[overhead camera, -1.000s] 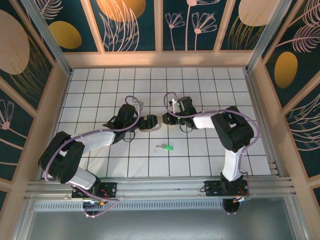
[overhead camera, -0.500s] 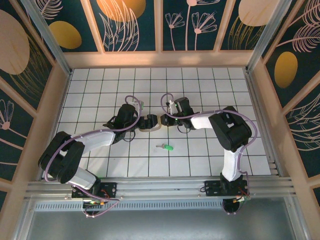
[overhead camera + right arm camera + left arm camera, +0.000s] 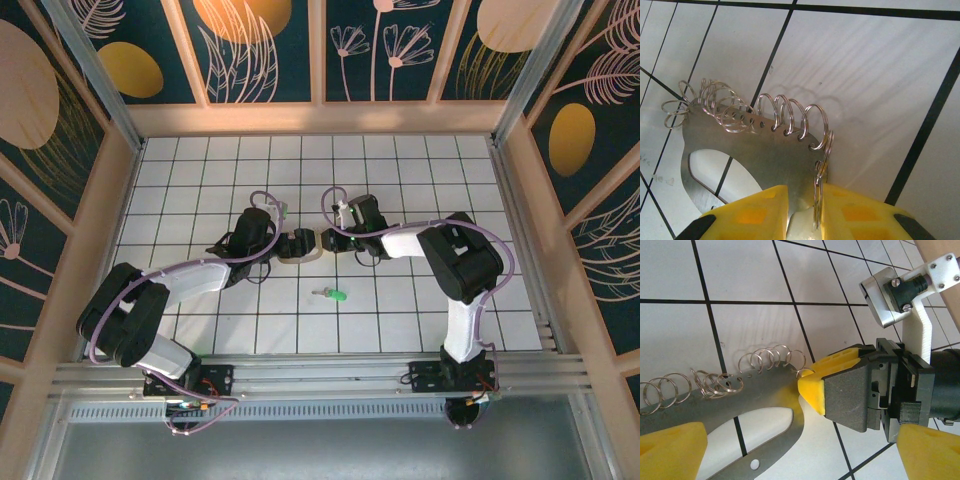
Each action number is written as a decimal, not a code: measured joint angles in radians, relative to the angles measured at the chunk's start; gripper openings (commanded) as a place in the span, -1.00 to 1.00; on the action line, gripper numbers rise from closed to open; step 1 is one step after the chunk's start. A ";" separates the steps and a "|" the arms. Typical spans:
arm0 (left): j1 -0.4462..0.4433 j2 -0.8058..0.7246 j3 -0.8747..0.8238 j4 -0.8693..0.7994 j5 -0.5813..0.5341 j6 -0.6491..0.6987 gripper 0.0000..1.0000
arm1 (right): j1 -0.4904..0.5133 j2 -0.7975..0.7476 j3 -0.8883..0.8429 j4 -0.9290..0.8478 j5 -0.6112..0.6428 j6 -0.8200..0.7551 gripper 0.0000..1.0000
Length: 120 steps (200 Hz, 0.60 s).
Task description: Put the keys on the keyring
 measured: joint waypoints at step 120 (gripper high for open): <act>0.000 0.000 0.000 0.007 0.003 0.000 0.95 | -0.034 -0.021 -0.038 0.025 0.004 0.002 -0.55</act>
